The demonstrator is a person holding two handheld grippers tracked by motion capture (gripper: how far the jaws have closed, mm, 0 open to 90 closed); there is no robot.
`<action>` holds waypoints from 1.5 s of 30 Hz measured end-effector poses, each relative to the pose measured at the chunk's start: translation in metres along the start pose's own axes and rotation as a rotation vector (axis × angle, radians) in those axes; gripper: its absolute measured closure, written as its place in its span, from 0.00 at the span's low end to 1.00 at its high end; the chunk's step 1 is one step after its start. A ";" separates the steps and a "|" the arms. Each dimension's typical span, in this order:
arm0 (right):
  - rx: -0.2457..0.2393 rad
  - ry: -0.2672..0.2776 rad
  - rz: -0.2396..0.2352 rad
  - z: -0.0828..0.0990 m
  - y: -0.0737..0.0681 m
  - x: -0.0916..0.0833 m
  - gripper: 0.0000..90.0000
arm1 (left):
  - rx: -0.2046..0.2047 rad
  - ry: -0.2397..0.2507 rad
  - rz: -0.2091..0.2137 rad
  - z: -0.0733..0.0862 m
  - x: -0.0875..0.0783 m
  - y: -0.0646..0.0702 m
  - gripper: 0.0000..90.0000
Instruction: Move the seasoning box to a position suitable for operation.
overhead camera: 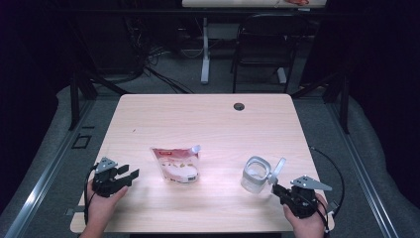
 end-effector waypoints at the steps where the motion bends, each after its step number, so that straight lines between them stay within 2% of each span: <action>1: -0.002 -0.003 0.000 0.000 0.001 0.000 0.93 | -0.001 0.006 0.001 0.000 0.000 0.000 0.56; 9: 0.010 -0.001 0.027 -0.002 0.010 0.002 0.93 | -0.001 0.007 -0.004 0.000 0.001 0.000 0.56; 13: 0.034 0.014 0.032 -0.004 0.017 0.005 0.92 | 0.000 0.006 -0.003 0.000 0.001 0.000 0.56; 29: 0.029 0.019 0.079 -0.019 0.037 0.023 0.91 | 0.001 0.005 -0.003 0.000 0.002 0.001 0.56; 45: 0.052 0.035 0.057 -0.025 0.046 0.034 0.89 | 0.001 0.007 -0.003 0.000 0.002 0.001 0.56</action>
Point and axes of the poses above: each handheld gripper's, and its own axes: x roughly forward along the jaws, z roughly out of its underside, y roughly to its right, the point moved 4 cm from there along x, roughly forward along the jaws, and after that the axes turned 10 degrees about -x, right-handed, at the moved point
